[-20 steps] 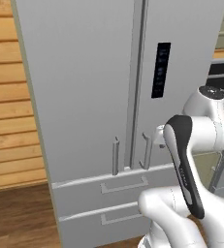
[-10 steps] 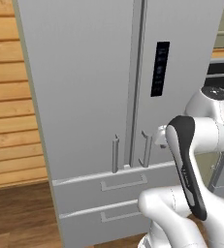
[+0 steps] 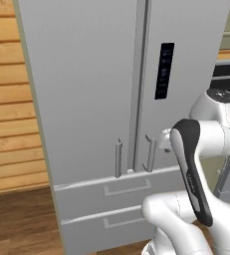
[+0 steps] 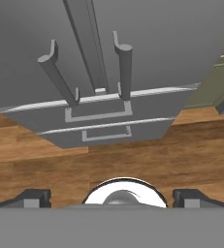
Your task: Grab a lemon wedge from the fridge and one ice cube from the ice bowl, and put them in the glass of lemonade.
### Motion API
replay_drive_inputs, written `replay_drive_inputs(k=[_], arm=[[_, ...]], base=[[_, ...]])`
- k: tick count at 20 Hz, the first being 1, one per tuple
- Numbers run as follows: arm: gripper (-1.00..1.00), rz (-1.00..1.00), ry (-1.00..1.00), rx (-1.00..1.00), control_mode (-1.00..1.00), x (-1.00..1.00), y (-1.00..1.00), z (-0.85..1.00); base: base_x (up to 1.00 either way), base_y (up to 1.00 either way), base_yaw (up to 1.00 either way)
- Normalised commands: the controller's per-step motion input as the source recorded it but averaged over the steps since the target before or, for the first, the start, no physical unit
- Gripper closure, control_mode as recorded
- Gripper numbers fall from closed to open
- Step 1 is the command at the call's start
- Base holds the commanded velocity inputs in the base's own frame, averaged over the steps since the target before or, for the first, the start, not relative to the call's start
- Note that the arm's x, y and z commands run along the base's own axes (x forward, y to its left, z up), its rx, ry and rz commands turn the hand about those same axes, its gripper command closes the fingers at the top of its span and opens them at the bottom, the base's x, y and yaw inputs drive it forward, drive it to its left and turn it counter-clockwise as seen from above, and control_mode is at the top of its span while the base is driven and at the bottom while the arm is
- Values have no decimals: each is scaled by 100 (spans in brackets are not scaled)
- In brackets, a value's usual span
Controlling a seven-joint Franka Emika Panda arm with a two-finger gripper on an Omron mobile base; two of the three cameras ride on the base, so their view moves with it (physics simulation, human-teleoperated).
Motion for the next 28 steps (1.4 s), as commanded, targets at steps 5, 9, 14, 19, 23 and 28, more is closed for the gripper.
replay_drive_inputs(k=[5, 9, 14, 19, 23, 28], arm=[[-100, 0, 0, 0, -100, 49, 3, -6], [-100, 2, 0, 0, -100, 87, 0, -8], [-100, 2, -38, -6, -100, 31, 0, -41], [-100, -4, -9, -17, -100, 40, 1, -7], [-100, -2, 21, 2, -100, 87, -13, -3], [-100, 0, 27, 13, -100, 40, -59, -15]], base=[[0, 0, 0], [0, 0, 0], [0, 0, 0], [0, 0, 0], [0, 0, 0], [0, 0, 0]])
